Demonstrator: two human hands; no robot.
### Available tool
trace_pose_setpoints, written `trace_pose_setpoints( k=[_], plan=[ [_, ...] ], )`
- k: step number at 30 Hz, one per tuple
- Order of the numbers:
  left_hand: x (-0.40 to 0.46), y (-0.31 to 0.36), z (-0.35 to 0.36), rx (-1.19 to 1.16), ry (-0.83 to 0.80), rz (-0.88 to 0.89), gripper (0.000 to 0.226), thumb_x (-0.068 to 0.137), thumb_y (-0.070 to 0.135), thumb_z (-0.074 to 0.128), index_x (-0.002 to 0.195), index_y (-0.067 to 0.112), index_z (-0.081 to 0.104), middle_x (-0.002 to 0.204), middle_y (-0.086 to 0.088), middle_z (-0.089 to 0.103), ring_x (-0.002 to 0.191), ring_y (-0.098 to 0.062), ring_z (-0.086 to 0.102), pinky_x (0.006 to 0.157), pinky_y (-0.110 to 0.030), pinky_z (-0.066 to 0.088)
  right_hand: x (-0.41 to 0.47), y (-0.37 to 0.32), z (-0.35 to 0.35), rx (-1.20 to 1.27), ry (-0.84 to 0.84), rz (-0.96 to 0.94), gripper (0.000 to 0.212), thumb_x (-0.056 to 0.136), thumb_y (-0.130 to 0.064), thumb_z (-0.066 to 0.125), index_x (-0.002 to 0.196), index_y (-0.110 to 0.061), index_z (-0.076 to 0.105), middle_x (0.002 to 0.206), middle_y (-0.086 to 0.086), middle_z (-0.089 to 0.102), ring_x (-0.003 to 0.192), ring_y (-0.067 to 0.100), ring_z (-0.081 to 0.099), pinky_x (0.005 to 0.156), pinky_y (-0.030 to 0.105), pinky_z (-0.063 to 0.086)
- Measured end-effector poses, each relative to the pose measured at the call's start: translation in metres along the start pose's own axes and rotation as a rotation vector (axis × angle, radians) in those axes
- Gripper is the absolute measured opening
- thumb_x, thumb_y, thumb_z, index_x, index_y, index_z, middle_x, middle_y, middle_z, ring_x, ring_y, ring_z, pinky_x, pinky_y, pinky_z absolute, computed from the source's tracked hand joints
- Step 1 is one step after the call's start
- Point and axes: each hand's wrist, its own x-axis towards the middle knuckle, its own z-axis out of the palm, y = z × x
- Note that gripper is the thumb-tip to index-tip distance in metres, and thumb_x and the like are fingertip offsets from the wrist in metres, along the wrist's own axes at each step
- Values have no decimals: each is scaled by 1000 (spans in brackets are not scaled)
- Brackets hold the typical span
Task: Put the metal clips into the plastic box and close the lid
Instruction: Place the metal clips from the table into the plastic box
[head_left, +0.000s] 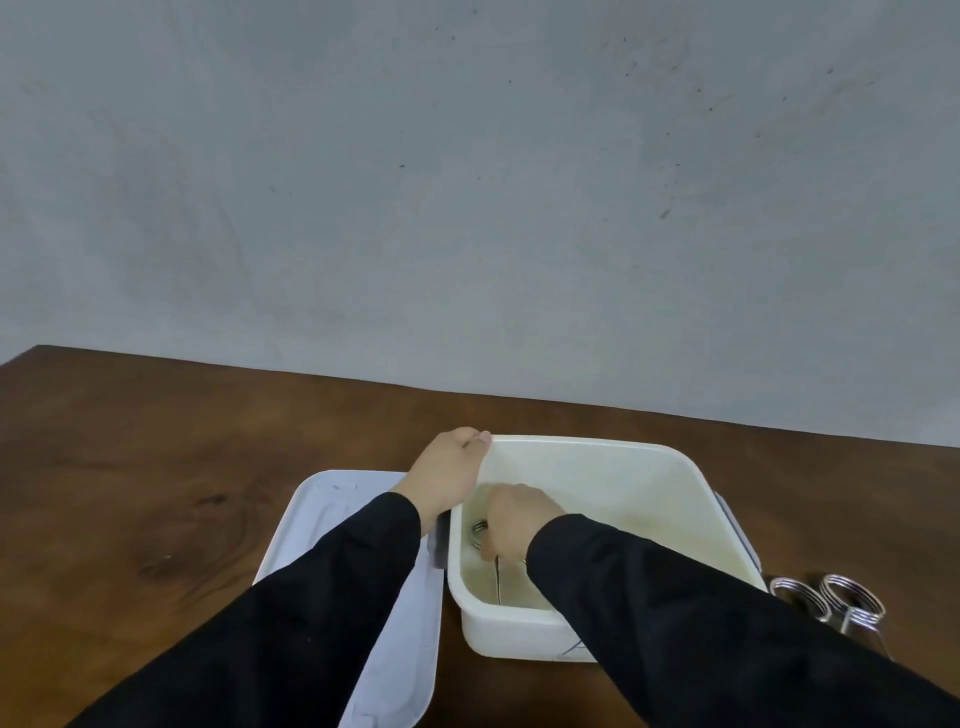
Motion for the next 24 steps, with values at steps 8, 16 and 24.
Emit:
trace_pose_setpoints(
  k=[8, 16, 24],
  plan=[
    [1, -2, -2, 17, 4, 22, 42, 103, 37, 38, 111, 6, 65, 97, -8, 66, 80, -16, 55, 66, -27, 40, -6, 15, -10, 154, 147, -40, 31, 91, -33, 66, 113, -10, 67, 91, 6, 61, 79, 27, 58, 85, 37, 53],
    [10, -9, -2, 34, 15, 45, 49, 101, 40, 42, 105, -5, 63, 89, -8, 59, 80, -20, 52, 72, -33, 38, -54, 139, -71, 448, 876, 82, 32, 97, -42, 51, 77, -20, 63, 60, -6, 55, 63, 26, 58, 62, 37, 52],
    [10, -7, 3, 78, 25, 61, 46, 102, 38, 42, 110, 0, 67, 100, -10, 66, 88, -24, 56, 78, -35, 40, -87, 317, -5, 201, 251, 680, 39, 103, -30, 50, 127, -2, 62, 130, 14, 66, 119, 30, 62, 96, 33, 49]
  ],
)
